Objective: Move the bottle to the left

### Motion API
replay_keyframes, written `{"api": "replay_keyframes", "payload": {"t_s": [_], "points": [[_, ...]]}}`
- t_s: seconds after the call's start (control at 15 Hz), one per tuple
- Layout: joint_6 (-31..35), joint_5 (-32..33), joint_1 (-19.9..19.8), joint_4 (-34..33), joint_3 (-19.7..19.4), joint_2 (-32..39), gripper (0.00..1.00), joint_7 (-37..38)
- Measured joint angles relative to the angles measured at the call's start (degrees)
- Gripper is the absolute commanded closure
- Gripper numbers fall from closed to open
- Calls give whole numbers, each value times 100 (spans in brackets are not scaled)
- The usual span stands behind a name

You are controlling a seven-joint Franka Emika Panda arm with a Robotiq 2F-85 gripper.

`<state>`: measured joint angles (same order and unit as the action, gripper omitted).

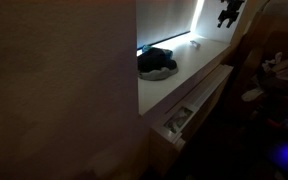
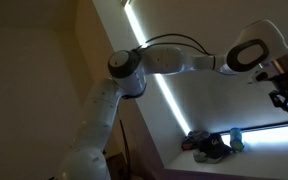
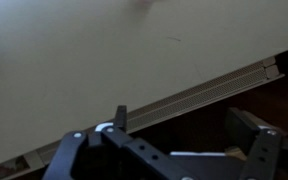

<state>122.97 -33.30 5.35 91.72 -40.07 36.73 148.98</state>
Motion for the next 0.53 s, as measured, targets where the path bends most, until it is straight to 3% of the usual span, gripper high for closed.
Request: {"api": "replay_keyframes", "payload": {"t_s": [0.2,0.53], "points": [[196,-1279,337,-108,-843,1126,0,-23],[391,-1809,554,-143,-1106,1452,0,3]]}}
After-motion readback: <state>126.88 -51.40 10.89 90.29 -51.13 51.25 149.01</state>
